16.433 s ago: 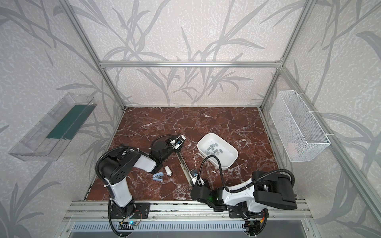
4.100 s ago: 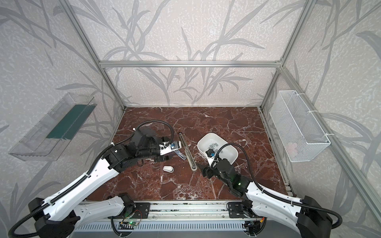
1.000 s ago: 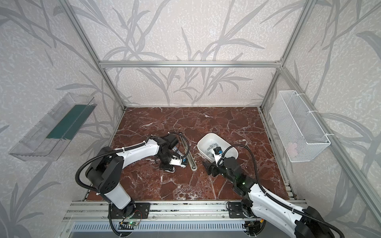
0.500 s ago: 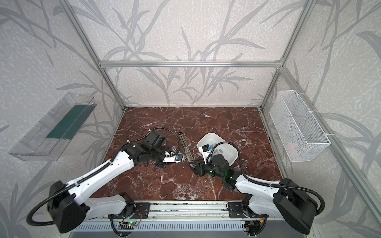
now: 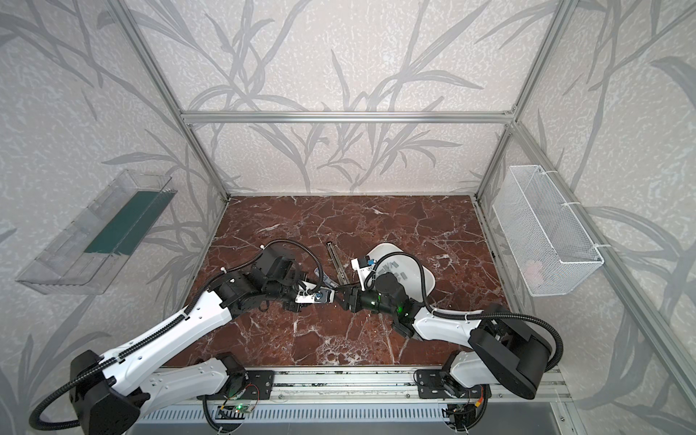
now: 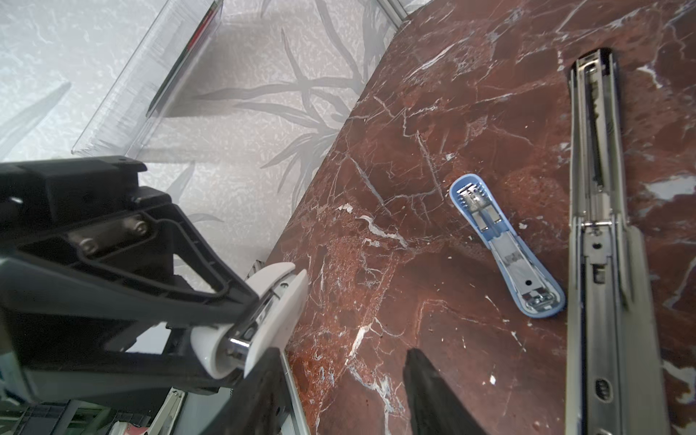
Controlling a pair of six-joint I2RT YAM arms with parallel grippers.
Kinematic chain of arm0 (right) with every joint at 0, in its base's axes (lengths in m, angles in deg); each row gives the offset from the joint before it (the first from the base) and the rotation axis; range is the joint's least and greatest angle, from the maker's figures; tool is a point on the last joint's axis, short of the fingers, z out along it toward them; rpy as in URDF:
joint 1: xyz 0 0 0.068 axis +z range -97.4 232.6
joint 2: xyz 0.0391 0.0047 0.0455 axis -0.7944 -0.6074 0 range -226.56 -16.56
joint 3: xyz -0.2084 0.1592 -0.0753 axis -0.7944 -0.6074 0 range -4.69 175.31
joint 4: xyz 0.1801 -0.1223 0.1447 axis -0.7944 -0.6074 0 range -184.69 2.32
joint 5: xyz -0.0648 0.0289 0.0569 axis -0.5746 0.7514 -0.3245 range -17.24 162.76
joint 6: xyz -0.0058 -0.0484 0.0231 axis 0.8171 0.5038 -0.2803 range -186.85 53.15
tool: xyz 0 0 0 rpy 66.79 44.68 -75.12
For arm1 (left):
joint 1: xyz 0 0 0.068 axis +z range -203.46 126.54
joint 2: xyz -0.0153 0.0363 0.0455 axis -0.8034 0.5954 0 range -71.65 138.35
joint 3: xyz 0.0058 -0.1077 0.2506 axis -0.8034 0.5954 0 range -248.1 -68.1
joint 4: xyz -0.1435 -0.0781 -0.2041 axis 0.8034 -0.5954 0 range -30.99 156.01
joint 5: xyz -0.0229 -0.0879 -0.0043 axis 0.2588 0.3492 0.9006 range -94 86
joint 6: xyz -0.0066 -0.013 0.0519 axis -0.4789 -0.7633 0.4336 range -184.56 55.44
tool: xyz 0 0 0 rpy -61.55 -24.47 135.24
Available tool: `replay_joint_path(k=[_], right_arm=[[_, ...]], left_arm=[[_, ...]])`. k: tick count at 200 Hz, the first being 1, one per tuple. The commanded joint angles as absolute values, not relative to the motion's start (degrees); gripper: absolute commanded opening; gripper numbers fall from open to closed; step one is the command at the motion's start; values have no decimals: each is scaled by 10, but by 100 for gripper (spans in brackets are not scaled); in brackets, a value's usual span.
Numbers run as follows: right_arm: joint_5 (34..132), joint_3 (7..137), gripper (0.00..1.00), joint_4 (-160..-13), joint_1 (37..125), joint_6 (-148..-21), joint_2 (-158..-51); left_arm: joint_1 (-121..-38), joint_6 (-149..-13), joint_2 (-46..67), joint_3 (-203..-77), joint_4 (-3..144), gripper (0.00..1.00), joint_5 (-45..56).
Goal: Load the staples into the stapler
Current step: 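Lift the white stapler with the left gripper toward the right gripper, which grips its top, then pull the white stapler's top open with right gripper while left holds base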
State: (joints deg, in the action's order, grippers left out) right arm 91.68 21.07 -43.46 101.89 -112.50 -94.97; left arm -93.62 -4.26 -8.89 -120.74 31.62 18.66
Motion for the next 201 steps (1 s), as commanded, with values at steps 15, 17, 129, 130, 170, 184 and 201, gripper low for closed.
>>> replay_joint_path(k=[15,17,129,130,170,184,201], right_arm=[[922,227,52,-409,1032,-1119,-943],[921,226,52,-410,1032,-1119,-942],[840,184,59,-474,1072,-1074,-827],[840,184,59,-474,1072,-1074,-828],[854,210,52,-457,1073,-1091,-899],[866,221,49,-429,1074,-1096,-929],[868,233,46,-426,1073,-1099,-952]], left_arm=[[-939,-36,-95,-1208,332,0,194],[-939,-36,-96,-1208,333,0,193],[-940,-35,-83,-1210,324,0,173],[-939,-35,-83,-1211,324,0,173],[-939,-34,-94,-1207,328,0,183],[-939,-32,-97,-1205,328,0,189],[-939,-31,-100,-1206,328,0,195]])
